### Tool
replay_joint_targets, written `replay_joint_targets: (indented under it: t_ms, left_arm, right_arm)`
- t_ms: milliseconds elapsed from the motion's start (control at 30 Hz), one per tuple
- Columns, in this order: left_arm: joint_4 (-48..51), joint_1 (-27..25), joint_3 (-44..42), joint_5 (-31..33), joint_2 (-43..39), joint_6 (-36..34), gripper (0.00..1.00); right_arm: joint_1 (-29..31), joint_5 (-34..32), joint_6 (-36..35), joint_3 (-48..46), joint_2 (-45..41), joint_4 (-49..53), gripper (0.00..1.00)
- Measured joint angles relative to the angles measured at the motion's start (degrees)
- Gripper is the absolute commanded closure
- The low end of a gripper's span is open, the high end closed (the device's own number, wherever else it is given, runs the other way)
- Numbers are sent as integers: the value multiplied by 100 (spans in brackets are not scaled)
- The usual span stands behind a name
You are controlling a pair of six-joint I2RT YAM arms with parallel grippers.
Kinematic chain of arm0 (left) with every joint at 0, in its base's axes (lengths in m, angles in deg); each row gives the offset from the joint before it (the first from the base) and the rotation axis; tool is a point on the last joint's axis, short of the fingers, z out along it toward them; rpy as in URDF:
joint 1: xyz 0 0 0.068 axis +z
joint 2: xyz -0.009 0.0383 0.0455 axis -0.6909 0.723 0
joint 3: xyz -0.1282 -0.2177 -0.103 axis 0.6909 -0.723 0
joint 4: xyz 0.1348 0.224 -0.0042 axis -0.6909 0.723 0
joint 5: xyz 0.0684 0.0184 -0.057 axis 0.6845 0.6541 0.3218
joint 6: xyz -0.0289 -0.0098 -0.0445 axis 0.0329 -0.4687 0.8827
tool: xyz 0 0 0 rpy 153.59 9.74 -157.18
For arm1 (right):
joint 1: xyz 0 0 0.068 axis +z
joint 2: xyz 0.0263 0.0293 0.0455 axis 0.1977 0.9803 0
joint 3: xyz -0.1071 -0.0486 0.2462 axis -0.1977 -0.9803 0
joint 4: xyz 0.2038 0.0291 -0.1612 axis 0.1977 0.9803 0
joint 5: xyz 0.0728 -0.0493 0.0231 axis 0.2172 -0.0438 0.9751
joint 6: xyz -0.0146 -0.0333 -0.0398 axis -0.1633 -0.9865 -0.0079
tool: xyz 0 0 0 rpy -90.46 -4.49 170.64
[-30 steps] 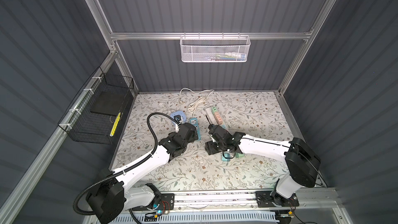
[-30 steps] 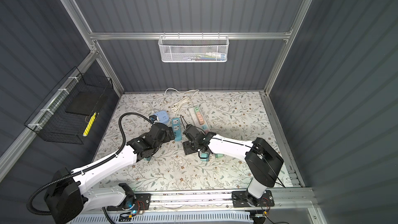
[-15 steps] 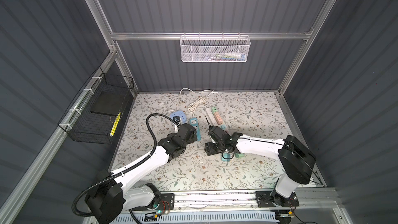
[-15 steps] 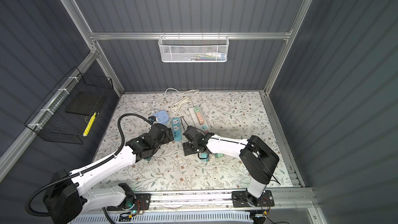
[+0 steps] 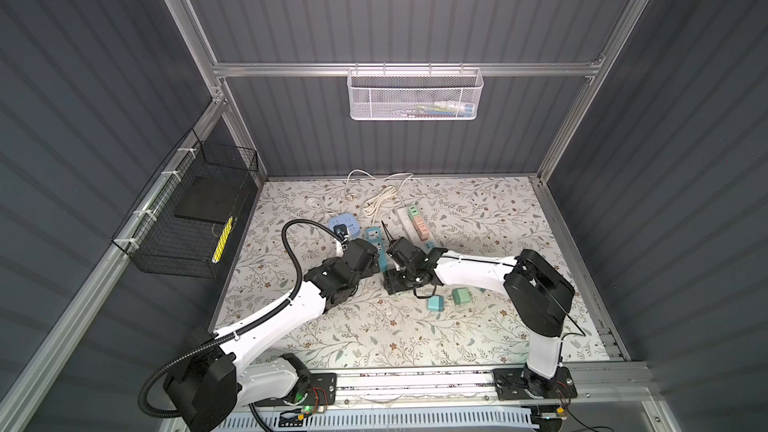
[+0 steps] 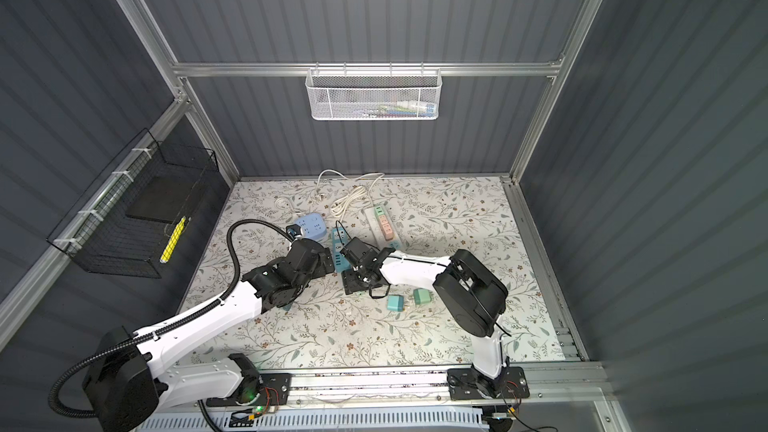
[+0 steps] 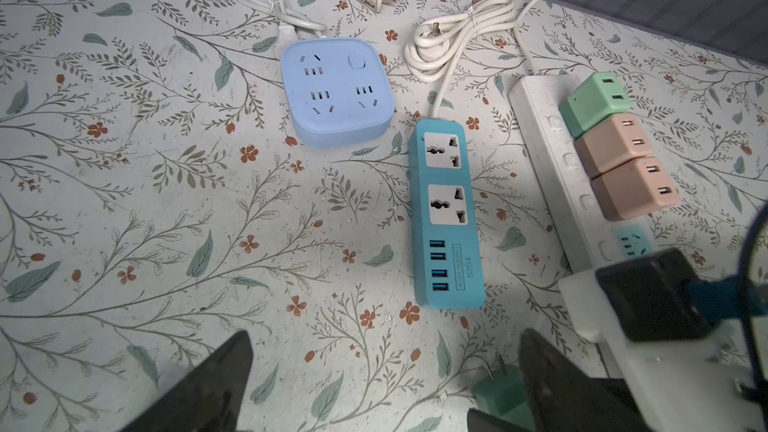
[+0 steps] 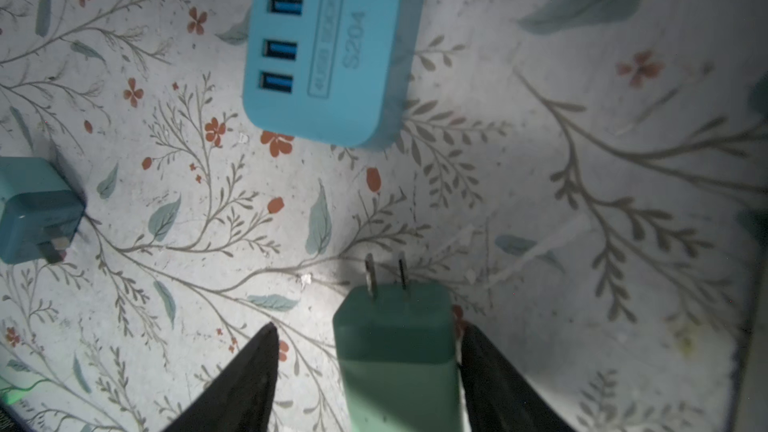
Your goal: Insert the plug
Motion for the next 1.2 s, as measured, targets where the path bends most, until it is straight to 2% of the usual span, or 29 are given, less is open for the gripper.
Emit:
replay_joint_targets:
  t_ms: [233,367,400,467,533,1033,1200]
  left_arm:
    - [33,0,-22,170,-234,-2,0]
    - [33,0,-31,236,-249,-4,0]
    - [35,0,-33,254,-249,-4,0]
    - [33,0,-33,278,-249,-4,0]
    - [33,0,-33,282,-254,-4,0]
    - [33,0,-44,404,-299,-151,0]
    - [31,0,-42,428,-212,-177,0]
  right_arm:
    - [214,-299,-691,-262,-33,31,53]
    - [319,-275,-1080,-706,-319,-111,53]
    - [345,-240,-1189,-837,-444,-122,51]
    - [391,-197,-1368,-1023,-627,-131,38]
    - [428,-229,-1484,-1099,-772,-96,33]
    - [251,-1196,-1998,-848,-894,380,29]
    - [46,-1226,-2033,-966,-1119,588,28]
